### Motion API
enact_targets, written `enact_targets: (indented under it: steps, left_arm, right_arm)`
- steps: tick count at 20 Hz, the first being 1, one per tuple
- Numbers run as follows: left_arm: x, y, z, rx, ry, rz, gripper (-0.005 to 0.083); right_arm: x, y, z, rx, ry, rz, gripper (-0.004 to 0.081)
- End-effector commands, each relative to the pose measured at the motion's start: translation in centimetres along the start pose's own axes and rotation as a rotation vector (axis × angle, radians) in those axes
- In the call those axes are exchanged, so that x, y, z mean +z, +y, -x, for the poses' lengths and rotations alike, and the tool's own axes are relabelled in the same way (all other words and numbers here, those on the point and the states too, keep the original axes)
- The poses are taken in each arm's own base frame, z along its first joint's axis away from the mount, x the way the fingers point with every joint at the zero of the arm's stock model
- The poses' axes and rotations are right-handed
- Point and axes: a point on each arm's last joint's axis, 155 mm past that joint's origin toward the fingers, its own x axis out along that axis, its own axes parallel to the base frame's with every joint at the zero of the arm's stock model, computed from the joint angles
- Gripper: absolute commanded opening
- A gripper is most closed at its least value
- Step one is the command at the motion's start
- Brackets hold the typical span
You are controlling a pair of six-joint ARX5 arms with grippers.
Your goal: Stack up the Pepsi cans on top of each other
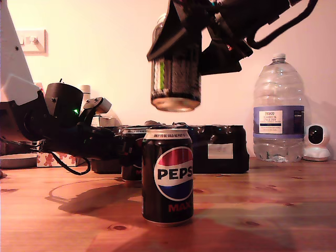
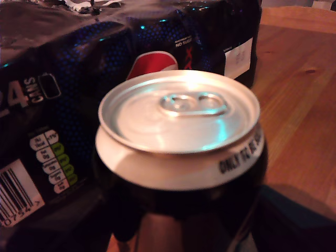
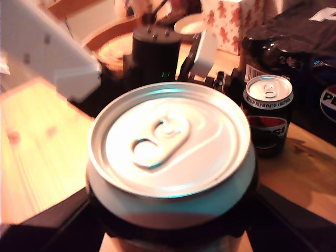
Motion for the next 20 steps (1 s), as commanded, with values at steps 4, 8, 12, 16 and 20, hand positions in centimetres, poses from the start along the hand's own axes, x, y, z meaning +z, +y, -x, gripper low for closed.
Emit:
enact_targets:
  steps: [4,8,12,16,20]
  left_arm:
    - [-1.7,-0.6,-0.4,-0.018,0.026,0.012,0.0355]
    - [-1.7,-0.6,-0.4,-0.018,0.026,0.011,0.0355]
    - [-1.7,-0.6,-0.4,-0.018,0.026,0.012,0.0355]
    - [-1.7,-0.6,-0.3,-0.021,0.025,0.028,0.0355]
    - [-1.7,-0.6,-0.3,-0.021,0.026,0.028,0.0355]
  right_arm:
    - [3.9,1.4,0.6,0.008,-0.11,0.114,0.0192]
    - [3.4,1.1,0.0,-0.011,-0.096,0.132,0.0192]
    - [3.5,1.4,-0.8,-0.006,-0.115,0.139,0.0157]
    - [3.4,1.3,-1.0,-0.01,-0.133,0.142,0.0135]
    - [2.6,1.3,-1.1,-0.007,-0.152,0.117,0.0135]
